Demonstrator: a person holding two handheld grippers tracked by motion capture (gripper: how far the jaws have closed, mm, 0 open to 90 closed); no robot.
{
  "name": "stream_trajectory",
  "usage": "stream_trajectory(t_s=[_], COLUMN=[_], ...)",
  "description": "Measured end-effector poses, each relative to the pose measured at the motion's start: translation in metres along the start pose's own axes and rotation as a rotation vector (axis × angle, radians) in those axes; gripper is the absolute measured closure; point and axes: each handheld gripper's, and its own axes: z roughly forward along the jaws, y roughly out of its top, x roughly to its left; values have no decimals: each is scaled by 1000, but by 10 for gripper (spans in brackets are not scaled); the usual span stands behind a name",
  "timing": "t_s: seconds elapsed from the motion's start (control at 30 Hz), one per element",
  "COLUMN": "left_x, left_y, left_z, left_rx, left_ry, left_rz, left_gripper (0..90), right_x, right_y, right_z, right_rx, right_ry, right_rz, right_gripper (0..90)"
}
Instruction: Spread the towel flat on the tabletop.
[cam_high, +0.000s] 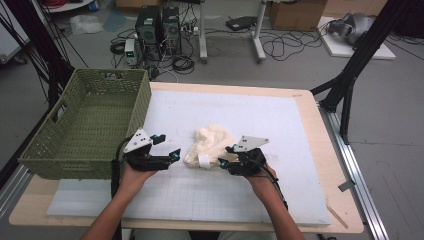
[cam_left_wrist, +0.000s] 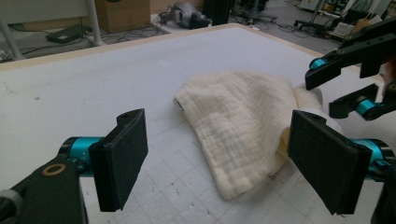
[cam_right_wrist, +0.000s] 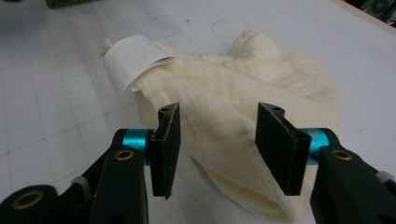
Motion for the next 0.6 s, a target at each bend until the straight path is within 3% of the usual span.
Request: stream_trajectory(t_s=[0.07,0.13,0.23,0.47,0.6], left_x=[1,1,1,2,2], left_y=[0,0,0,-1,-1], left_z=[0,0,0,1,1], left_rx=[2,1,1,6,2], left_ry=[-2,-3,-2,-1,-1], left_rz=[2,1,1,-2,-5], left_gripper=[208,210,213,217,219], right_x=[1,0,0,-8,-15], right_y=[1,1,3,5,6], right_z=[7,12,11,-10,-23], right_rx=[37,71,67,-13,-29], right_ry=[7,9,8,3,-18], right_rz=[-19,-34,-35,26,29], right_gripper=[598,726,878,896,877])
